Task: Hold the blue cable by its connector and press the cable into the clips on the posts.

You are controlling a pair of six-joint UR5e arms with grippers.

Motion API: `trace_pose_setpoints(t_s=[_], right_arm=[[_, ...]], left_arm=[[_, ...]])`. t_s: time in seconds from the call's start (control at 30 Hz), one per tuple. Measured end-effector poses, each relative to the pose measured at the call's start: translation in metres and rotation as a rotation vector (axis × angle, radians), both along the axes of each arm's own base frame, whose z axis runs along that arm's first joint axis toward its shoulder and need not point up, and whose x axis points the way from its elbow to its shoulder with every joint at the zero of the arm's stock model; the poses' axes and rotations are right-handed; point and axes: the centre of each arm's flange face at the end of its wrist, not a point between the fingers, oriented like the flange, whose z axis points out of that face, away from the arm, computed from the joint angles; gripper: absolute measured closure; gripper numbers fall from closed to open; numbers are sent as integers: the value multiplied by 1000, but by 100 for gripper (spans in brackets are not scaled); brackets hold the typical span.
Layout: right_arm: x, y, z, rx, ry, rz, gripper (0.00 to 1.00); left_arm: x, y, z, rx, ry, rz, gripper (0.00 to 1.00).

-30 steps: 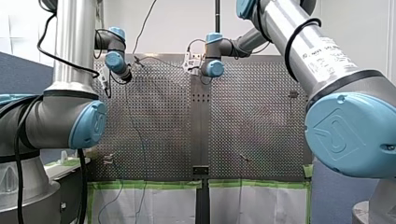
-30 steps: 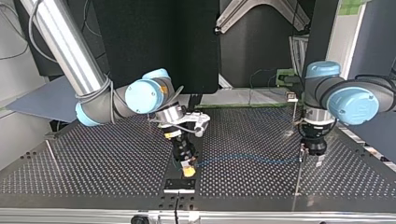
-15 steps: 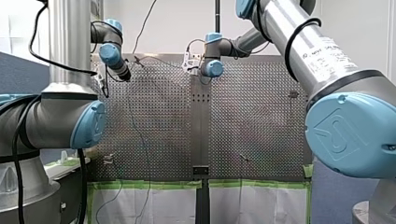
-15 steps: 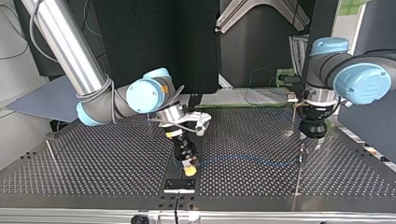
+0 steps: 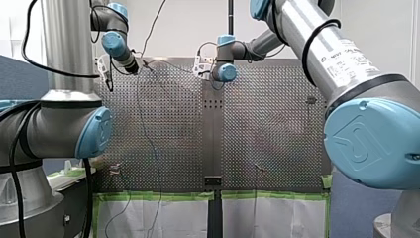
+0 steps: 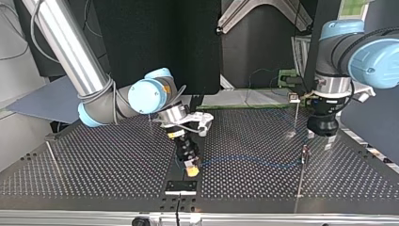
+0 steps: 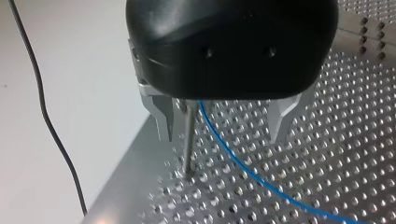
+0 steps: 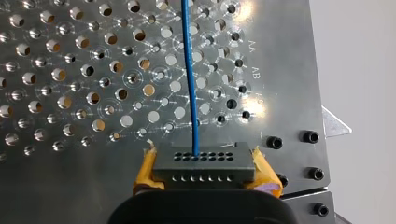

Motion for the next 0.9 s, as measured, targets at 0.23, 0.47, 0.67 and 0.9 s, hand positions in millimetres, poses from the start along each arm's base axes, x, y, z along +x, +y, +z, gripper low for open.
trace_pose_setpoints(t_s=[0.23, 0.47, 0.67, 0.9], right_arm=[[0, 1, 0, 2, 1, 0, 100], [0, 0, -1, 3, 2, -2, 100], [0, 0, -1, 3, 2, -2, 100], [-1, -1, -1, 3, 3, -3, 100]], left_arm=[[-22, -12, 17, 34, -3, -46, 0], [-40, -24, 41, 60, -71, -110, 0], [-35, -29, 34, 85, -59, -130, 0], [-28, -28, 24, 131, -32, -107, 0]])
